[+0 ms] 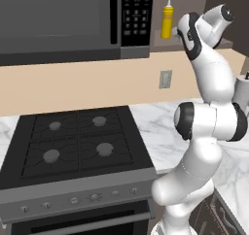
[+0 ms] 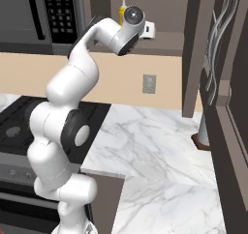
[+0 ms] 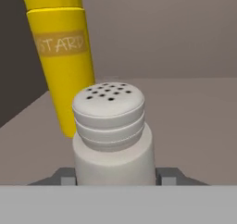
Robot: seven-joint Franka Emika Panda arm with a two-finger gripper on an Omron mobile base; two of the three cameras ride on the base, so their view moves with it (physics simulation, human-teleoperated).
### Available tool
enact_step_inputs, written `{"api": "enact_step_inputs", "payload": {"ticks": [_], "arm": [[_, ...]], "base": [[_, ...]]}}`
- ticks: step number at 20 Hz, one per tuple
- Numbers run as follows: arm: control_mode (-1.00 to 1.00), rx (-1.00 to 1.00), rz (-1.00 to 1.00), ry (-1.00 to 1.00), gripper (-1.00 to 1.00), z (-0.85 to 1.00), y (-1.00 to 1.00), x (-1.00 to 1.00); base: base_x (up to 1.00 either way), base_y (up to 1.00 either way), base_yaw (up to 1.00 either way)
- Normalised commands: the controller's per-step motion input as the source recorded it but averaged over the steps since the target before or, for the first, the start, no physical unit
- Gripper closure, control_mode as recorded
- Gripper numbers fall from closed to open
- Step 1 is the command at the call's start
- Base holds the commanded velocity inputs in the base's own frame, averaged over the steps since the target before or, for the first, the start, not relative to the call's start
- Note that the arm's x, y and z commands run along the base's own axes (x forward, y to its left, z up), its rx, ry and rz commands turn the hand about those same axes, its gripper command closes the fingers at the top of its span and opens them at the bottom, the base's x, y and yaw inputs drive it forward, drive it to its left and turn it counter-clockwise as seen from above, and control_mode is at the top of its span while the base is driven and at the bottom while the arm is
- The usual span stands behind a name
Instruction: Take 2 condiments from the cabinet and move them on the counter near the stove.Make sure the condiments are lined up with each other, next to each other.
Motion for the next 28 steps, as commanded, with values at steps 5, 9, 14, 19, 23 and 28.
{"api": "enact_step_inputs", "payload": {"ticks": [5,9,14,19,23,28], "arm": [[-1.0,0.0,0.02,-0.11,1.0,-0.12,0.08,-0.87],[-1.0,-0.01,0.01,-0.27,1.0,0.0,0.08,-1.0],[-1.0,-0.09,0.02,-0.09,1.0,-0.04,0.44,-1.0],[-1.0,-0.03,0.01,0.05,1.0,-0.35,0.58,-1.0],[-1.0,-0.02,0.06,0.19,1.0,-0.79,0.36,-1.0],[-1.0,0.02,0.25,0.04,1.0,-1.0,0.18,-0.74]], "base": [[0.0,0.0,0.0],[0.0,0.0,0.0],[0.0,0.0,0.0],[0.0,0.0,0.0],[0.0,0.0,0.0],[0.0,0.0,0.0]]}}
